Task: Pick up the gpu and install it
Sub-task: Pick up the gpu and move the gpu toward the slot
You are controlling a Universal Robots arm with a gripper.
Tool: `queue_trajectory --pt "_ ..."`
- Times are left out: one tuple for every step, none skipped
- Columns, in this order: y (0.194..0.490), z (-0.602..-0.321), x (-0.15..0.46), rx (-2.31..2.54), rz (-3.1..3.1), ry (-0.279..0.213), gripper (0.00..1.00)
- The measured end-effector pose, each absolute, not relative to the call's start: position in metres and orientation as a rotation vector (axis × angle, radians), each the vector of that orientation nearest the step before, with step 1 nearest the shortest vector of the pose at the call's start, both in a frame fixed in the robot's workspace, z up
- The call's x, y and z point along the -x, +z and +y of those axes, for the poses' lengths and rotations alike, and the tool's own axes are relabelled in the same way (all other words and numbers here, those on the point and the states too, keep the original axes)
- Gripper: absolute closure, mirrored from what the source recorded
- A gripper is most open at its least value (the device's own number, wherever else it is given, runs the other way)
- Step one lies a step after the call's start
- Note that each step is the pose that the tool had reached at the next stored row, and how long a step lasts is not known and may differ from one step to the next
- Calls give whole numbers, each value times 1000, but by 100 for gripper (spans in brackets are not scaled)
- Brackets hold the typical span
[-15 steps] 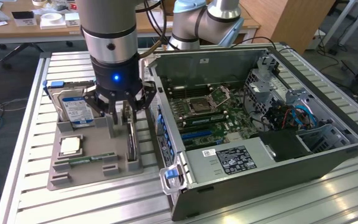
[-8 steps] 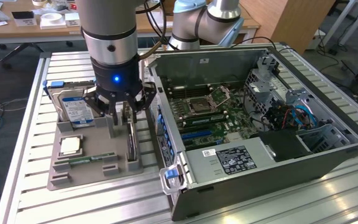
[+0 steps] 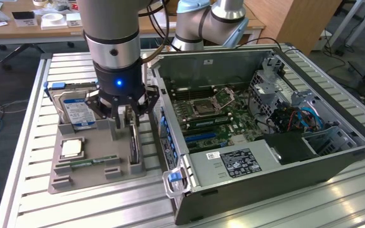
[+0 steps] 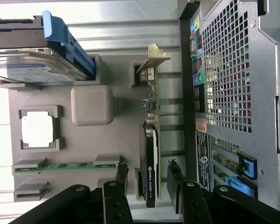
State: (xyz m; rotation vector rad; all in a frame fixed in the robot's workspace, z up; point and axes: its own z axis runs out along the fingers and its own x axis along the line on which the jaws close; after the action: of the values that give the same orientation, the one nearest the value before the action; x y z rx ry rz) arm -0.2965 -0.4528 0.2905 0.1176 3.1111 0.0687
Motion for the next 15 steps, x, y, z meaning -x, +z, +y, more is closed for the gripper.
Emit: queue_trajectory --pt "290 -453 297 -118 3111 69 53" --pt "289 -453 297 -118 3111 69 53" --pt "289 -453 297 -118 3111 68 53" --pt "289 -453 297 -118 3111 68 53" --pt "289 -453 297 -118 3111 68 53" --pt "289 -453 297 -118 3111 69 53" --pt "289 -453 296 -118 3111 69 53" --pt "289 -453 296 -118 3111 69 53" --pt "289 -453 296 -118 3111 69 53" --pt "288 -453 296 -118 3111 69 53" --pt "287 -453 296 -118 3111 69 53" --pt "287 -453 296 -118 3111 69 53" --pt "286 -453 296 -118 3111 69 53" --pt "285 -453 297 -118 3111 69 53" --pt "285 -453 297 -118 3111 69 53"
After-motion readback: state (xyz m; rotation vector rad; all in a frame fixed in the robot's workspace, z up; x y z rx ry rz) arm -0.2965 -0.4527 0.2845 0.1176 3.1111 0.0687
